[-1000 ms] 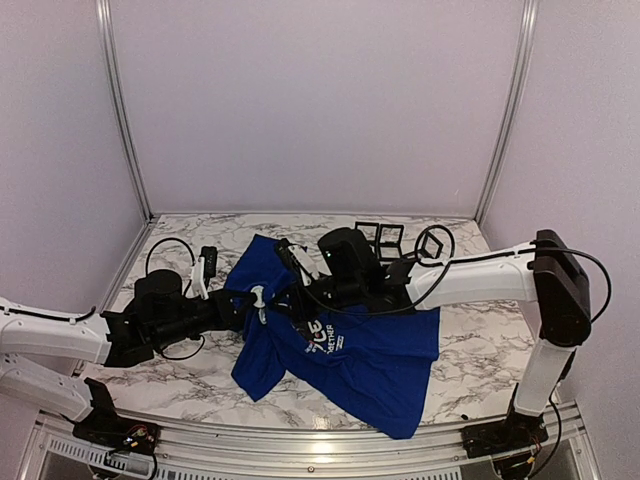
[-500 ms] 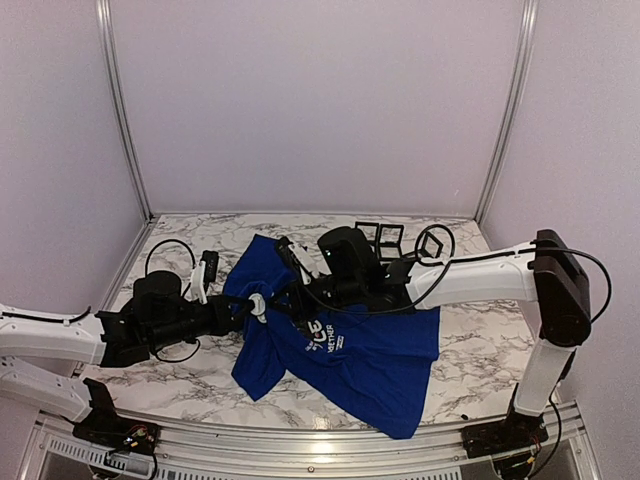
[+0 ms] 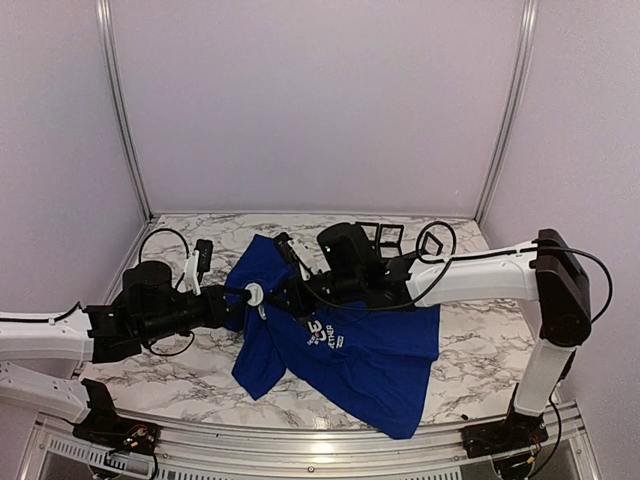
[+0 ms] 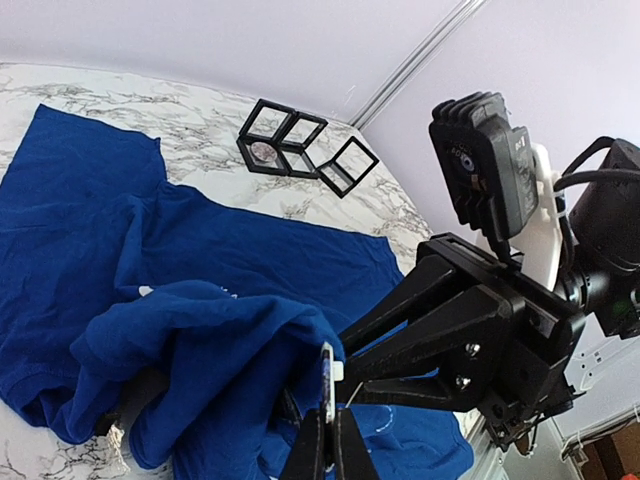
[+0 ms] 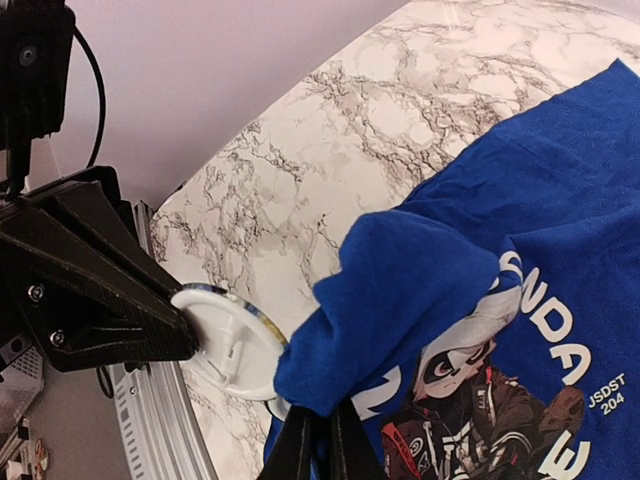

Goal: Remove the brooch from the garment
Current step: Close the brooch at the center of the board.

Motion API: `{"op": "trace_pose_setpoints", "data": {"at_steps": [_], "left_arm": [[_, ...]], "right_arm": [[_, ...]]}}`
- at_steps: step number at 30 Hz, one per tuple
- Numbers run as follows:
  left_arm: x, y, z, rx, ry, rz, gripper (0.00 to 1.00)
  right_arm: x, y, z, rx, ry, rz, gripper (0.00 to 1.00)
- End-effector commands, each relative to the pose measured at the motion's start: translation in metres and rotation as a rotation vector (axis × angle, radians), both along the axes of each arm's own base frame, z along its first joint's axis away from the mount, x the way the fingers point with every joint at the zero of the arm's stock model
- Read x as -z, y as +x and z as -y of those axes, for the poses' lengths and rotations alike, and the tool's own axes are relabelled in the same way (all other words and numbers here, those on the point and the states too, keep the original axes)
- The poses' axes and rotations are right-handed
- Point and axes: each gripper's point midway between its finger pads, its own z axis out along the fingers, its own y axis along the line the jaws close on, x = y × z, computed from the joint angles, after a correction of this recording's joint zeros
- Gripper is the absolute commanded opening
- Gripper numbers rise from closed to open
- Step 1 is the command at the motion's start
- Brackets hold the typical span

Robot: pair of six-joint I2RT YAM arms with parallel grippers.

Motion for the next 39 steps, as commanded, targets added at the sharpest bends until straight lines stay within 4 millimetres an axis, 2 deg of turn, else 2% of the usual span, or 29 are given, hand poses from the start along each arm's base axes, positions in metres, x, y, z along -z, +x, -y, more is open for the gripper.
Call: {"op": "trace_pose_setpoints", "data": {"at_steps": [1,5,8,14,18,28,39], "left_arm": [[-0.033,0.005,0.002,-0.002,-0.036,0.056,0.0],[-0.05,0.01,0.007,-0.001,-0.061,0.077,0.0],[-0.061,0.013,0.011,0.002,-0.086,0.089,0.0],[-0.082,0.019,0.024,0.034,-0.145,0.105,0.0],[-0.094,0.02,0.033,0.059,-0.186,0.114,0.0],[-0.112,0.024,0.049,0.101,-0.26,0.137,0.0],[-0.121,0.021,0.055,0.136,-0.331,0.147,0.0]], "right_arm": [[-0.047,0.006,-0.004,0.017,0.069,0.067,0.15],[-0.07,0.01,0.004,0.054,0.091,0.101,0.31],[-0.081,0.018,0.016,0.092,0.117,0.107,0.39],[-0.099,0.026,0.04,0.108,0.251,0.07,0.49],[-0.105,0.02,0.042,0.065,0.323,0.056,0.54],[-0.119,0.015,0.05,0.016,0.518,0.024,0.55],[-0.127,0.013,0.053,-0.012,0.622,-0.023,0.46]]}}
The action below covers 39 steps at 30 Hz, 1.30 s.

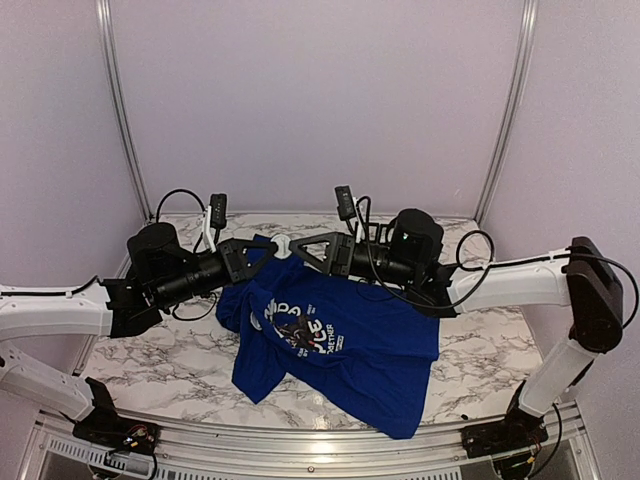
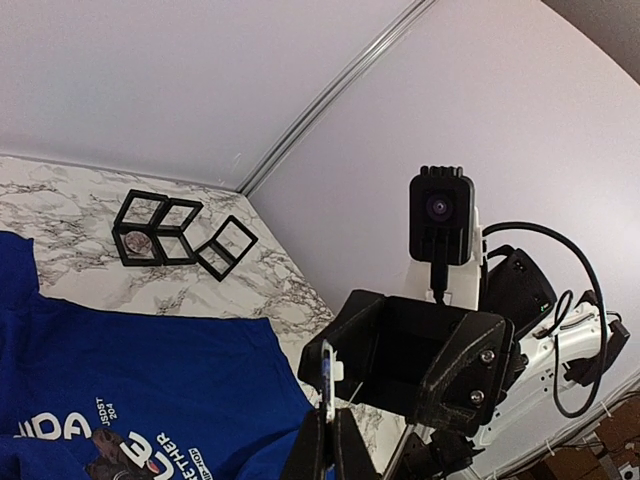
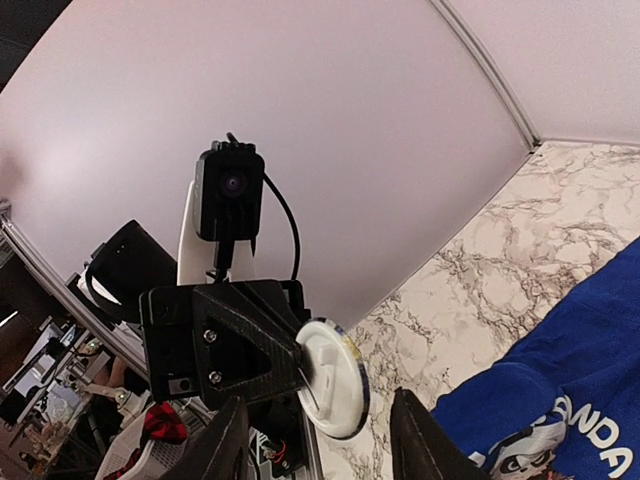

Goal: Remove the brooch from the garment
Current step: Close the brooch at the center of the board.

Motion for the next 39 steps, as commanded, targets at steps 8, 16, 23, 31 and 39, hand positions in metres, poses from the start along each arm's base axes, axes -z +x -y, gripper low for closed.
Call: {"op": "trace_pose_setpoints", "data": {"at_steps": [8,16,23,31,39], "left_arm": [[-0.023,-0.004,0.003,0.035,-0.079,0.048,0.0],[-0.02,-0.008,0.008,0.071,-0.081,0.053,0.0],[-0.019,-0.009,0.009,0.08,-0.083,0.054,0.0],[-0.017,-0.009,0.01,0.084,-0.08,0.051,0.0],[-0.017,-0.01,0.01,0.086,-0.079,0.05,0.0]], "right_arm": [[-0.004,0.0,-0.003,-0.046,0.068,-0.037,0.41],[-0.002,-0.002,-0.006,-0.079,0.089,-0.052,0.32],[-0.008,-0.004,-0.004,-0.081,0.103,-0.042,0.31],[-0.011,-0.004,-0.004,-0.08,0.115,-0.042,0.31],[-0.011,-0.005,-0.004,-0.089,0.116,-0.047,0.26]]}}
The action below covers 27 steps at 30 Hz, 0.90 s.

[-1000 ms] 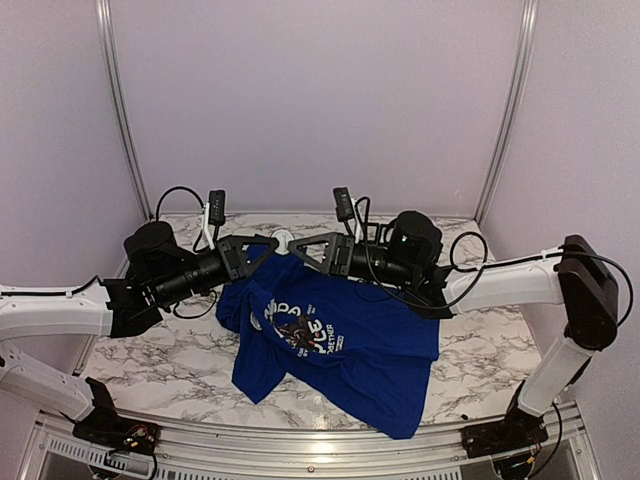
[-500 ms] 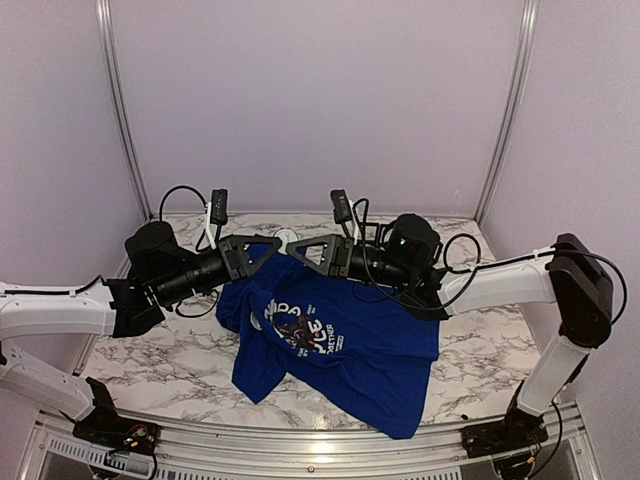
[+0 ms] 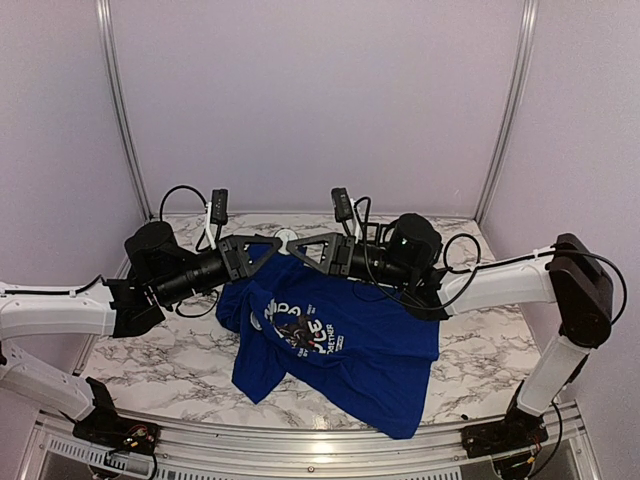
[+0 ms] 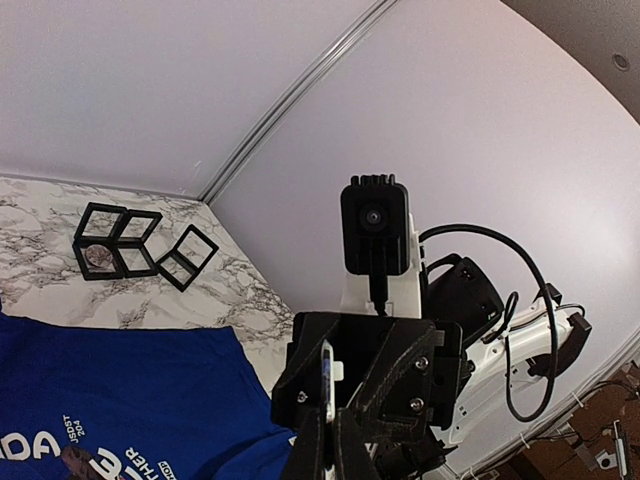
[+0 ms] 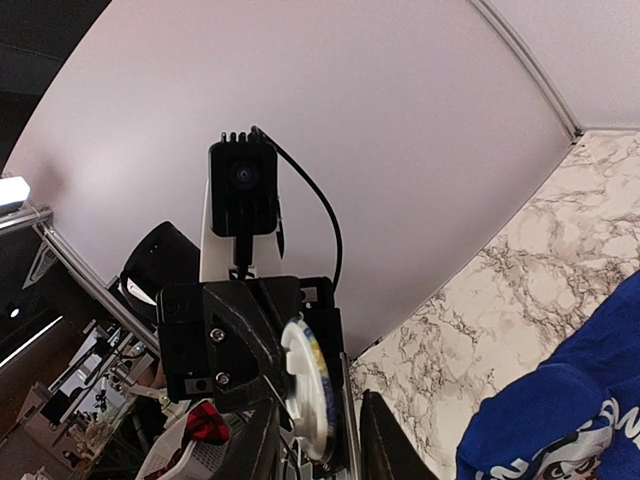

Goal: Remove the brooch from the garment
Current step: Close the brooch at the center of the board.

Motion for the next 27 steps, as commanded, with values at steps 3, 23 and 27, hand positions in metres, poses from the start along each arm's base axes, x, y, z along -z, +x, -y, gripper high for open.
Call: {"op": "trace_pose_setpoints", "data": {"at_steps": [3,23,27], "left_arm": [[0.0,-0.001,0.002,0.015,-0.006,0.014,0.0],[-0.001,-0.012,0.009,0.04,0.051,0.066,0.0],[0.001,-0.013,0.01,0.032,0.083,0.078,0.0]], "right_arm": [[-0.005,0.0,0.001,-0.009,0.016,0.006,0.23],[0.002,0.005,-0.005,-0.011,-0.021,-0.045,0.08],[-0.002,0.005,-0.005,-0.013,-0.02,-0.048,0.07]]}}
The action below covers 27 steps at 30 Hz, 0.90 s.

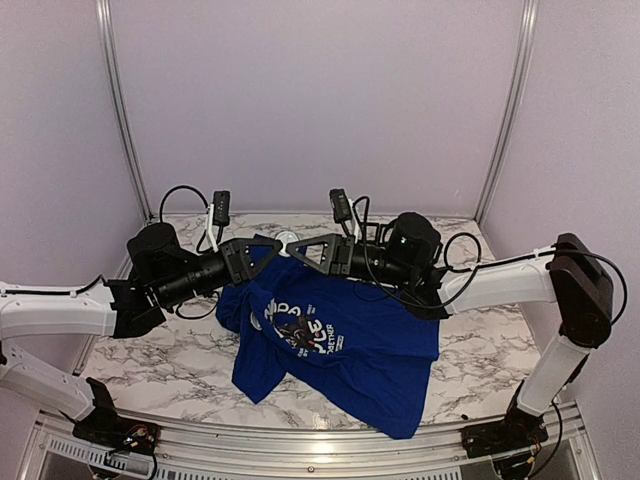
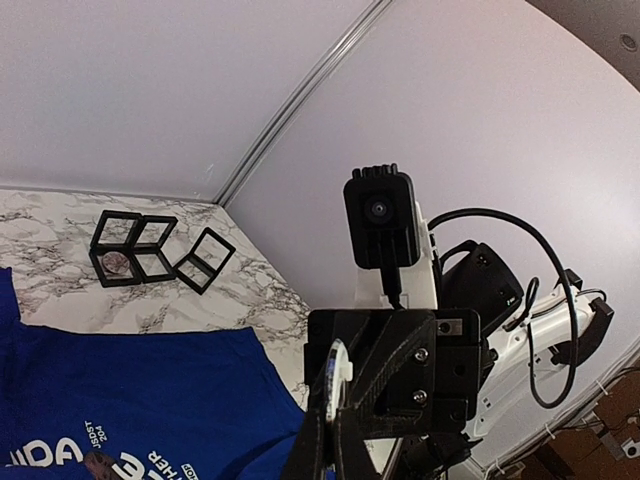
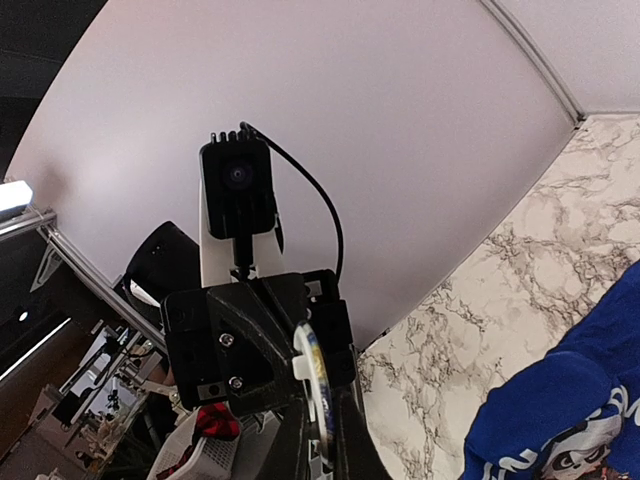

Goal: Remove the brooch from the garment
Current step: Close the brooch at the center of the board.

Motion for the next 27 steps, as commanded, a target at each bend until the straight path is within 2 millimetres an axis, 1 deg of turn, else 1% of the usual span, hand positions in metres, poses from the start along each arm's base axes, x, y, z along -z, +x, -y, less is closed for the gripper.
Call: {"op": "trace_pose_setpoints", "data": {"at_steps": [1,15,21,27], "left_arm": [[-0.0056,-0.0141,0.0083,0.045,0.037,0.041,0.0],[-0.0094,-0.017,0.0083,0.031,0.036,0.056,0.0],[-0.0135,-0.0155,0.0036,-0.005,-0.017,0.041,0.0],[-0.0122,-0.0187,0.0056,-0.018,-0.024,0.039,0.0]], "right_arm": [[-0.0033,0.0072,-0.0028,0.012,-0.014,-0.018,0.06],[-0.0023,0.0095,-0.0006,0.034,-0.01,-0.028,0.05],[-0.0065,0.0114,-0.0002,0.048,0.0,-0.024,0.06],[-0.0089,0.0126,0.0017,0.066,0.004,-0.025,0.06]]}}
